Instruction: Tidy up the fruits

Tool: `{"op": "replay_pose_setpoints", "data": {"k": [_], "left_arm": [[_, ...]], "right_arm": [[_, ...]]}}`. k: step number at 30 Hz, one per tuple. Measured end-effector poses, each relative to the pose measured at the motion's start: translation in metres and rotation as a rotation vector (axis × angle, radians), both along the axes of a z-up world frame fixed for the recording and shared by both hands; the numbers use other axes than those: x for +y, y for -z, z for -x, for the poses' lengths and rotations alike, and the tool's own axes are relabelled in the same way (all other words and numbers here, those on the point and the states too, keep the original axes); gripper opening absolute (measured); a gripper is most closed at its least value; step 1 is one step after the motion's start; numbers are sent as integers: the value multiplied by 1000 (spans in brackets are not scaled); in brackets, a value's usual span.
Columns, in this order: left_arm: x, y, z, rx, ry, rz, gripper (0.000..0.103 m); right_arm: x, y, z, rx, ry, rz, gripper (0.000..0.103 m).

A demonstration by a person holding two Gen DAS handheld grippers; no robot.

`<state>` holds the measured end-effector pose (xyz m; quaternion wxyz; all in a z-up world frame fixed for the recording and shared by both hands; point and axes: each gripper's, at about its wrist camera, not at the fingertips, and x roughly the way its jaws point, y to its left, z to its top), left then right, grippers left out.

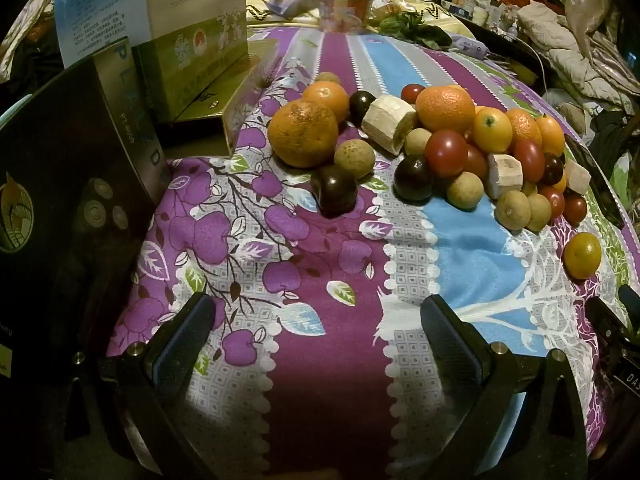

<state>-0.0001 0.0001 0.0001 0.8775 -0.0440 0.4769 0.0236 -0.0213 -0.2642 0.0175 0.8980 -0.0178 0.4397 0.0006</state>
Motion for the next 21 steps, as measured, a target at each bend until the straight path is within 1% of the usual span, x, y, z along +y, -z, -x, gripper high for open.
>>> {"op": "replay_pose_setpoints", "data": {"k": [21], "left_arm": [[0,0,1,-5,1,9,103]], "right_arm": [[0,0,0,-1,0,-2,103]]}}
